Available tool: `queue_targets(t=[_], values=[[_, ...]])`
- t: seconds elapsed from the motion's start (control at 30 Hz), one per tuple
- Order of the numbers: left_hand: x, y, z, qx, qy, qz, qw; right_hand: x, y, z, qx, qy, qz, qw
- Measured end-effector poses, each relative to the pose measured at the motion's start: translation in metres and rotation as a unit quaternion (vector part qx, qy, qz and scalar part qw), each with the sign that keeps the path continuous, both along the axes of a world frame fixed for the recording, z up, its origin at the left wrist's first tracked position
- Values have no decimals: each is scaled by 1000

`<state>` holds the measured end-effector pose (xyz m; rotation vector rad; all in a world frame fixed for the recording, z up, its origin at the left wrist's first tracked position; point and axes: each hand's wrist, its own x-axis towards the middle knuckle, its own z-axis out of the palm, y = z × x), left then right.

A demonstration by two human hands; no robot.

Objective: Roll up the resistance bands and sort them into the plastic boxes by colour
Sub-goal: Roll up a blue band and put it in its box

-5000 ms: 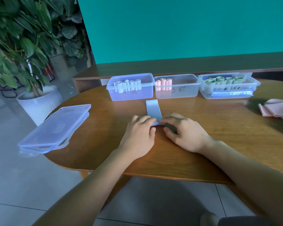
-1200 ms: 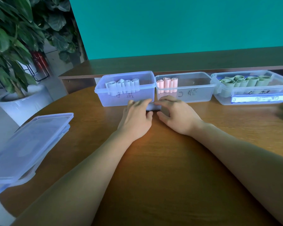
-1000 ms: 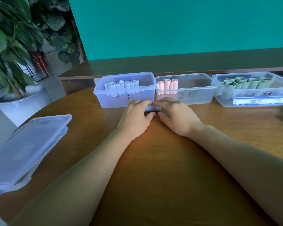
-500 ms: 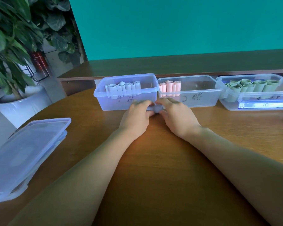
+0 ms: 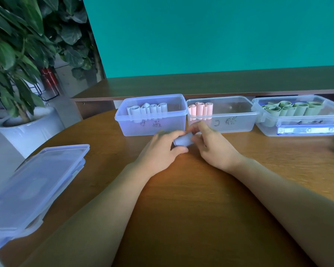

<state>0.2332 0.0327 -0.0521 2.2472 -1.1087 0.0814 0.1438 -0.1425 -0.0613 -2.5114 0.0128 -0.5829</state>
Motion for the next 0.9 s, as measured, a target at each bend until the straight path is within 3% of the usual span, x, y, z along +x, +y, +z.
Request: queue_targets(t=[0.17, 0.3, 0.6, 0.77, 0.9], values=[[-5, 2, 5, -64, 56, 4, 996, -5, 1, 1, 32, -14, 17, 999], [-9, 7, 6, -127, 150, 23, 980, -10, 4, 6, 130, -24, 24, 991], [-13, 13, 15, -171, 246, -28, 954, -20, 8, 18, 280, -74, 36, 957], [-13, 13, 23, -268, 248, -22, 931, -11, 13, 41, 299, -95, 20, 949], [-6, 14, 21, -357, 203, 60, 910, 15, 8, 78, 263, -105, 1, 959]])
